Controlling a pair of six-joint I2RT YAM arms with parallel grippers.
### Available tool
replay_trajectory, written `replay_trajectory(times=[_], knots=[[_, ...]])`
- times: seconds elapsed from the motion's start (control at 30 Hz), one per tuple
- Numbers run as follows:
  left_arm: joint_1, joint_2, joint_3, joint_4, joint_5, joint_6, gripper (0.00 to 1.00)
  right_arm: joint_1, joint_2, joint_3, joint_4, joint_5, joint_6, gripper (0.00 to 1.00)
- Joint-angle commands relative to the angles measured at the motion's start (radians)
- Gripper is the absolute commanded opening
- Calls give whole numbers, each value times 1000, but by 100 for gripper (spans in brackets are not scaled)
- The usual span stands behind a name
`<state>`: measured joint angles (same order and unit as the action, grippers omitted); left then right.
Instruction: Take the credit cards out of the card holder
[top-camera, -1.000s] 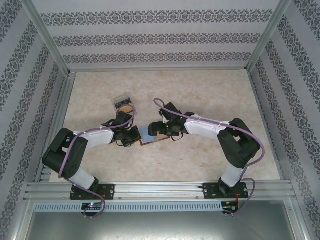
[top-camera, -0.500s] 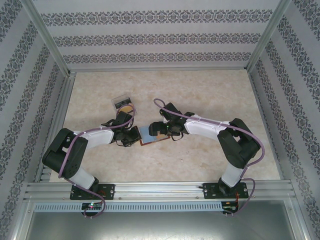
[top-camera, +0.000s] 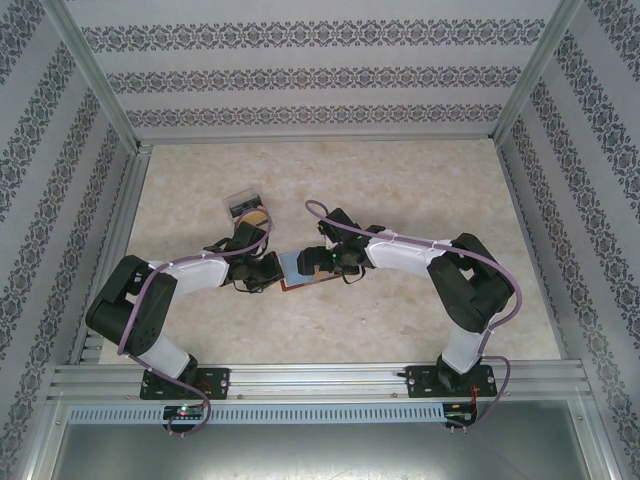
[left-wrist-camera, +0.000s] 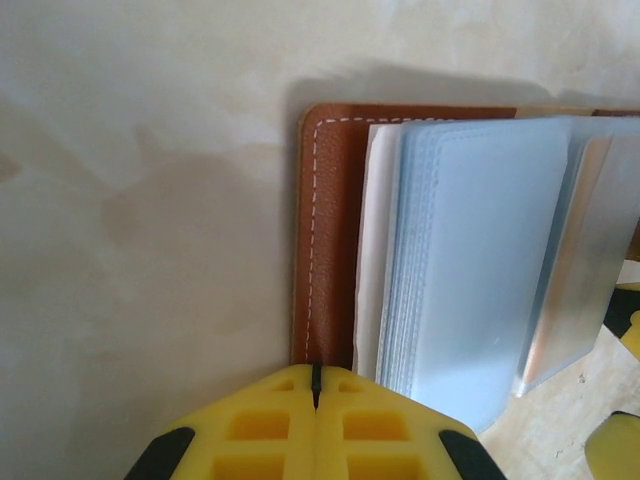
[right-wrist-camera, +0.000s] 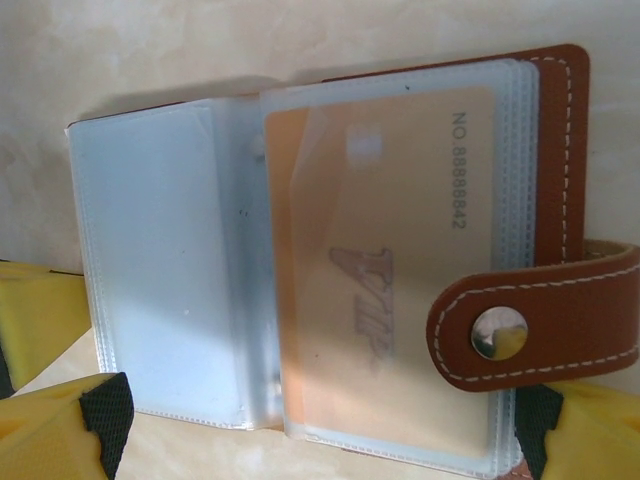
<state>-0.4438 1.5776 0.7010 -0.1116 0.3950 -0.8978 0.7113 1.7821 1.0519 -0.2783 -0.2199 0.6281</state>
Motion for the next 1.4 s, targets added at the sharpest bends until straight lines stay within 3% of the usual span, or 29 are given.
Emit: replay_trajectory(times=[0.0,0.6,1.07,1.17,1.37], knots=[[-19,41,-6,-60,-9,16,0,17,14,23,16,-36,1,98],[-27,52,-1,-58,-3,17,0,39,-65,55,4,-54,-1,98],[-29,48,-8,-54,-2,17,0,47,-48,48,146,-218,81,97],[-29,48,-8,-53,-4,17,0,43,-48,50,107,-169,66,93],[-29,50,-8,-51,-4,16,0,40,-21,65,44,-118,9,74]])
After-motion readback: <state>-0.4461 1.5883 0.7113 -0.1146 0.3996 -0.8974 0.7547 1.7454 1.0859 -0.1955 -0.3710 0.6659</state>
